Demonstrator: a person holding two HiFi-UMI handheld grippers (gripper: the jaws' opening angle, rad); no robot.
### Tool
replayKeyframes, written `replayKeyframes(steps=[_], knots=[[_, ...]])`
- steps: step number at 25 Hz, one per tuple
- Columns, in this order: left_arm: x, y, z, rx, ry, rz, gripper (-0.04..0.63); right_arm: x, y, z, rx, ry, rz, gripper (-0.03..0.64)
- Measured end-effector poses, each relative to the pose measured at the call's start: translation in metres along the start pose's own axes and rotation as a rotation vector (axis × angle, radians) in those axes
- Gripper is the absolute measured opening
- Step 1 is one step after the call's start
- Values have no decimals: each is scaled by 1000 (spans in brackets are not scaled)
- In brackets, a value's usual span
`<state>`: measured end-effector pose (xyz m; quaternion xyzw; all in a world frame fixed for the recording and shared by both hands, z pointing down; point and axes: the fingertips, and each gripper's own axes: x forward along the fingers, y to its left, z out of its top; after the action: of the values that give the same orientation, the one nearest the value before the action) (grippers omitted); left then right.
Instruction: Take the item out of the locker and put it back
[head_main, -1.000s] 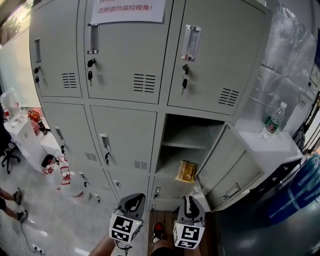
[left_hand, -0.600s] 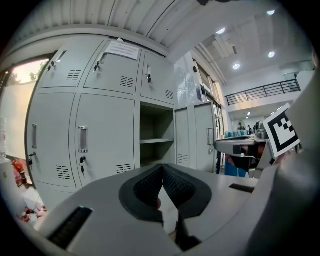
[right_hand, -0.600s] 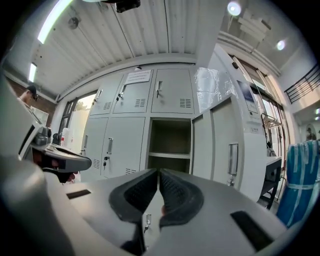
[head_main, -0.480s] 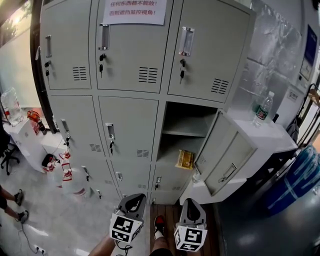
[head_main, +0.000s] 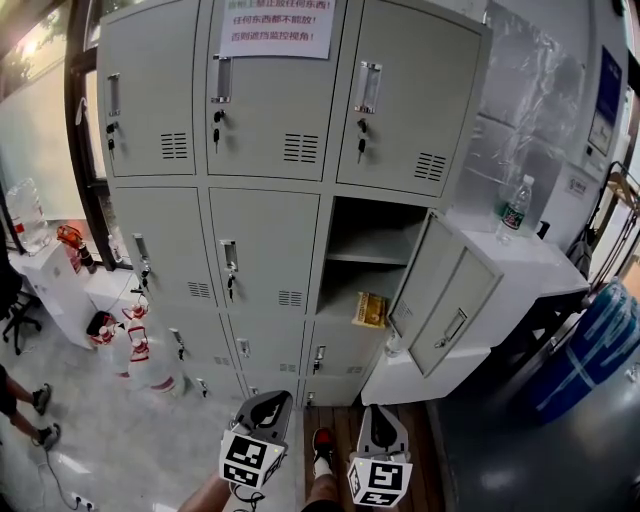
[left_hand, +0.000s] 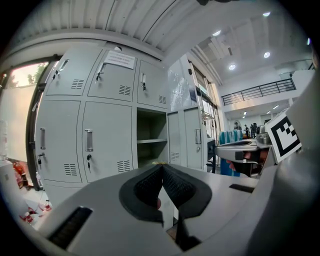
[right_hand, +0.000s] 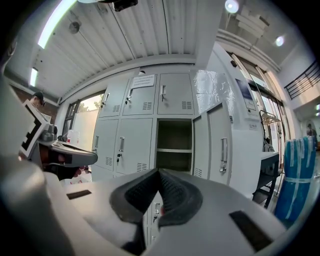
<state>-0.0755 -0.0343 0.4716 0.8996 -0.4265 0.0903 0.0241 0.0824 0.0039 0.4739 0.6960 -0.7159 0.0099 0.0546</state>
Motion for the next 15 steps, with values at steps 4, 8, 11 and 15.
replayKeyframes(steps=[4,8,11,15], knots=[[-5,-1,2,6,-7,0,21,-4,3,2,-8,-3,9,17],[-5,2,5,6,-13,8,21,-2,2,5,-9,-13,9,17],[-2,4,7,7,-16,14,21,1,1,7,-10,-16,12,17],[1,8,10,6,-21,20,21,5,-1,8,-10,-19,15,17]])
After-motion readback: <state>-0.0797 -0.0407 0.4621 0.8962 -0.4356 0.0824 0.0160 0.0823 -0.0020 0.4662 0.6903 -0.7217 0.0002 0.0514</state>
